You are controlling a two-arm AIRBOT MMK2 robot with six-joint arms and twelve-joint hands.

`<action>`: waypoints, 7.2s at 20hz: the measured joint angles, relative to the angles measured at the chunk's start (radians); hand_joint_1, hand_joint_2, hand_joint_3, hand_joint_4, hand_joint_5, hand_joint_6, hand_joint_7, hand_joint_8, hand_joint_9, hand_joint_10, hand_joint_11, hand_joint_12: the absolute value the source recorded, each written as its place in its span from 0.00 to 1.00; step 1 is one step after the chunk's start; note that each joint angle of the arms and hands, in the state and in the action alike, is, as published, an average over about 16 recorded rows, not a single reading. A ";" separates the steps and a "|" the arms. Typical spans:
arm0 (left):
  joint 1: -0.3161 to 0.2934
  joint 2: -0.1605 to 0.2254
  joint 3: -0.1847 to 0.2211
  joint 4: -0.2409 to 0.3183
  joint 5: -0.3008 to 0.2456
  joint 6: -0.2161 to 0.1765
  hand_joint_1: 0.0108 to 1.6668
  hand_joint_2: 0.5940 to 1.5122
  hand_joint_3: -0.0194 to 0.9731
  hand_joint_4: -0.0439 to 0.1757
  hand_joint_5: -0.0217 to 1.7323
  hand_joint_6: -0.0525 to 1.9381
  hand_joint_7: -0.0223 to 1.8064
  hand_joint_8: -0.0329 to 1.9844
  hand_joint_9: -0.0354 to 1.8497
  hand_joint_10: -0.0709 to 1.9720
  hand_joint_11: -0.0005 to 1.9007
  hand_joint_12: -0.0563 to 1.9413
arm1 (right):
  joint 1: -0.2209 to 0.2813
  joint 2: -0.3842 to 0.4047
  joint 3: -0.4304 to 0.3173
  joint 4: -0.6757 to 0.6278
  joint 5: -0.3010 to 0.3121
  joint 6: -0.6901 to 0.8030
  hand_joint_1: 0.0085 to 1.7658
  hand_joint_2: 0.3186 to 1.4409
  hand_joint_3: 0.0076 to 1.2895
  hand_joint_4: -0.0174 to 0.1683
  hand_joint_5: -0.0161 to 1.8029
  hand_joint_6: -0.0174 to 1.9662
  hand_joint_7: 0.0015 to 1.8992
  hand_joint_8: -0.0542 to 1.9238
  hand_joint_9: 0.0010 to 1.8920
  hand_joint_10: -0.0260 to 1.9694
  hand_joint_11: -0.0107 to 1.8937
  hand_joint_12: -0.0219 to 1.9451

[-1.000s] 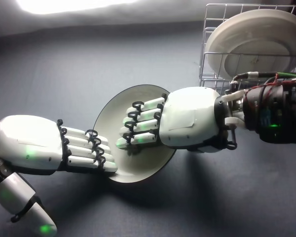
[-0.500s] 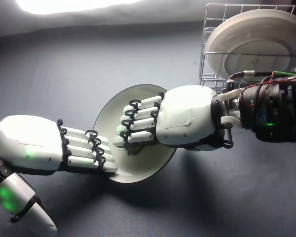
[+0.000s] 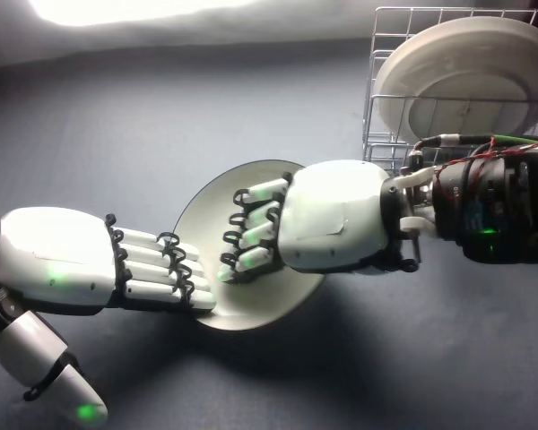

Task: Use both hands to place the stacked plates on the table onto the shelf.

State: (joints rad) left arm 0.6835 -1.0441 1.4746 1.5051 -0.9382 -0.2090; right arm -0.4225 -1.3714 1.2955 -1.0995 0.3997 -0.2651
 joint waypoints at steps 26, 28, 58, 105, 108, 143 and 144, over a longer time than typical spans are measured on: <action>-0.264 0.247 -0.065 0.062 -0.009 -0.051 0.00 0.43 0.02 0.21 0.02 0.04 0.02 0.02 0.03 0.04 0.01 0.03 | 0.106 0.208 -0.197 0.133 0.061 0.001 0.81 0.59 0.00 0.09 0.47 0.54 0.47 0.47 0.48 0.56 0.42 0.80; -0.278 0.261 -0.063 0.062 -0.013 -0.054 0.00 0.43 0.02 0.21 0.02 0.04 0.02 0.02 0.03 0.04 0.01 0.03 | 0.120 0.227 -0.217 0.172 0.061 0.001 0.81 0.60 0.00 0.08 0.47 0.54 0.48 0.47 0.48 0.57 0.42 0.80; -0.389 0.258 -0.017 0.198 -0.042 -0.132 0.00 0.44 0.02 0.21 0.02 0.04 0.02 0.02 0.03 0.04 0.01 0.03 | 0.332 0.323 -0.304 1.297 -0.207 0.024 0.84 0.62 0.00 0.05 0.47 0.54 0.48 0.46 0.48 0.57 0.43 0.84; -0.316 0.182 0.102 0.204 -0.058 -0.144 0.00 0.46 0.02 0.21 0.02 0.04 0.02 0.02 0.03 0.04 0.01 0.03 | 0.051 0.612 -0.305 1.275 -0.074 0.021 0.85 0.67 0.00 0.05 0.43 0.60 0.43 0.53 0.44 0.60 0.42 0.83; -0.315 0.181 0.100 0.204 -0.059 -0.144 0.00 0.46 0.02 0.21 0.02 0.04 0.02 0.02 0.03 0.04 0.01 0.03 | 0.025 0.614 -0.300 1.243 -0.057 0.017 0.85 0.68 0.00 0.05 0.42 0.55 0.42 0.48 0.42 0.58 0.39 0.82; -0.259 0.175 0.028 0.193 -0.100 -0.102 0.00 0.49 0.02 0.20 0.03 0.04 0.02 0.02 0.03 0.04 0.01 0.03 | 0.079 0.615 -0.306 0.304 0.296 -0.037 0.20 0.66 0.01 0.10 0.05 0.02 0.04 0.03 0.04 0.01 0.02 0.20; -0.255 0.175 0.027 0.192 -0.101 -0.096 0.00 0.49 0.02 0.20 0.03 0.04 0.02 0.02 0.03 0.04 0.01 0.03 | 0.074 0.615 -0.306 0.261 0.324 -0.045 0.18 0.65 0.01 0.10 0.05 0.02 0.03 0.03 0.03 0.01 0.02 0.18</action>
State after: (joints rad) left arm 0.4288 -0.8688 1.5015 1.6971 -1.0388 -0.3055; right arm -0.3486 -0.7566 0.9899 -0.8385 0.7239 -0.3104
